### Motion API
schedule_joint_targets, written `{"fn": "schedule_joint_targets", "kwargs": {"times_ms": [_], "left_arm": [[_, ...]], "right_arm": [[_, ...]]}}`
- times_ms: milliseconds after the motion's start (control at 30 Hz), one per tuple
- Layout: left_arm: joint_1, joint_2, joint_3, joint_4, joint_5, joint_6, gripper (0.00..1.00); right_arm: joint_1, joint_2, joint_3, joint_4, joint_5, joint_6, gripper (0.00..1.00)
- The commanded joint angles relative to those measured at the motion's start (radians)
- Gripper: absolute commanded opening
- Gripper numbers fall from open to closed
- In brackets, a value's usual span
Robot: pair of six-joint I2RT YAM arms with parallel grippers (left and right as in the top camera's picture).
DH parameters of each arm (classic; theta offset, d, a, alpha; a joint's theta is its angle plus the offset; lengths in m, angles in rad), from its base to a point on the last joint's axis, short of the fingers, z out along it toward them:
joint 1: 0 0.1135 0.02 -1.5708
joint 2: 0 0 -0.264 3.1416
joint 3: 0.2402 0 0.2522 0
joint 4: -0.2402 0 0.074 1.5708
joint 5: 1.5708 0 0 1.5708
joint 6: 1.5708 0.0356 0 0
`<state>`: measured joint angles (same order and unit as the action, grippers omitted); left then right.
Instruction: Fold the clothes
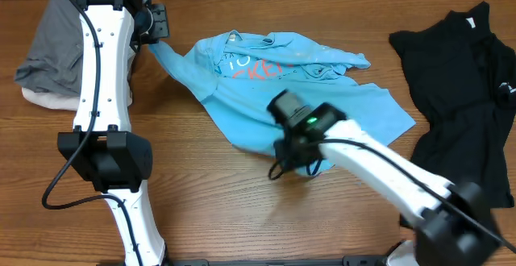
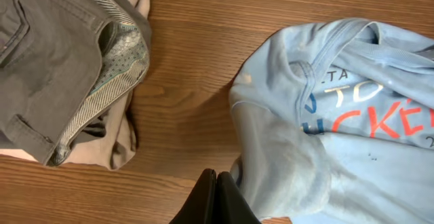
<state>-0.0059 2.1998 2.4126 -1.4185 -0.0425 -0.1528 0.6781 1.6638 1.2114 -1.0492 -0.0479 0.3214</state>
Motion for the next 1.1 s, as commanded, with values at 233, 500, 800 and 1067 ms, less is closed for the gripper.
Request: {"fn": "schedule_joint_targets", "kwargs": {"times_ms": [233,500,800,1067], "left_arm": [[0.007,-0.266,-0.001,-0.04,-0.018,0.019,0.04],[0.008,-0.483,-0.001,-0.039,-0.077,0.018,0.04],[0.007,-0.734,-0.001,-0.005,-0.114,0.013,0.04],[0.007,-0.974,-0.001,0.008,-0.114,-0.009,0.04]], "right_arm": [[-0.255,-0.391,0.174,-0.103,0.028,-0.029,0.04],[-0.359,-0.509,0.463,-0.313,0.092,-0.042,0.04],[-0.362,-0.506,1.078,-0.621,0.159,-0.051,0.04],[-0.362,-0.515,1.398,-0.644,0.131,-0.051,0.04]]}}
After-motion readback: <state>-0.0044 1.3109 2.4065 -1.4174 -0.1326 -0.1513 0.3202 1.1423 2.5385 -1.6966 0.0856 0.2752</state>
